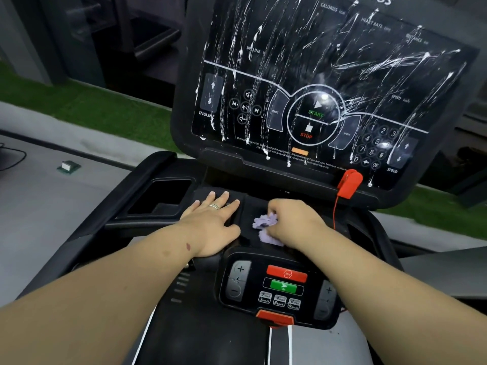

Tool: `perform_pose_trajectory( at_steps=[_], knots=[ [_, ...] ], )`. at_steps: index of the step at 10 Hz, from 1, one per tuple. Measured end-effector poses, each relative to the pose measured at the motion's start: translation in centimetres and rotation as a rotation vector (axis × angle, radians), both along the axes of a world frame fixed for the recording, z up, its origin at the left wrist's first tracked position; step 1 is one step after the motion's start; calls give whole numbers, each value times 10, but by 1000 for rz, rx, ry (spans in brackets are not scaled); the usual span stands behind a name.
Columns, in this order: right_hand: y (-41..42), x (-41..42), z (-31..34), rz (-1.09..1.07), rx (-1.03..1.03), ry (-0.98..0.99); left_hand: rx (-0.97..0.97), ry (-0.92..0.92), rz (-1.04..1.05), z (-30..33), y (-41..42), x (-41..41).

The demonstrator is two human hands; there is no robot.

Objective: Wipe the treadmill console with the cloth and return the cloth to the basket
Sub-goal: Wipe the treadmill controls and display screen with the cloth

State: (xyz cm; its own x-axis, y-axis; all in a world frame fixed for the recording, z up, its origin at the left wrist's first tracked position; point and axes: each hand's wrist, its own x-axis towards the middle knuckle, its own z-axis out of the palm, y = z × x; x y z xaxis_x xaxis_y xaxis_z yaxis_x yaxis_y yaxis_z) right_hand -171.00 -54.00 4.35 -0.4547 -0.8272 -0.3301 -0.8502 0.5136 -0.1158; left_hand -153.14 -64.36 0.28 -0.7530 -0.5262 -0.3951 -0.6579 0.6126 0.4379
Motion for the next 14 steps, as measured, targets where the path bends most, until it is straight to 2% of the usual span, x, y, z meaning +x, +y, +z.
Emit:
perform_pose_trajectory(
  at_steps=[2, 3, 5, 6, 8, 9, 10, 13, 14],
  knots=[
    [27, -36, 2, -65, 36, 32, -3, -6, 0, 0, 0, -1],
    [26, -27, 1, -46, 1, 76, -7, -8, 2, 0, 0, -1],
    [7, -4, -1, 52, -34, -29, -4, -13, 3, 0, 0, 0],
    [31, -34, 1, -3, 27, -37, -3, -13, 2, 1, 1, -1],
    [16, -22, -1, -142, -95, 107, -5, -16, 3, 2, 2, 0],
    [19, -20, -6, -102, -91, -70, -1, -18, 2, 2, 1, 1],
    [43, -39, -2, 24, 2, -177, -9, -18, -4, 3, 2, 0],
    [35, -35, -6, 91, 2, 341, -12, -9, -3, 2, 1, 0],
    [31, -36, 1, 53, 49, 456, -6, -6, 3, 2, 1, 0]
  ],
)
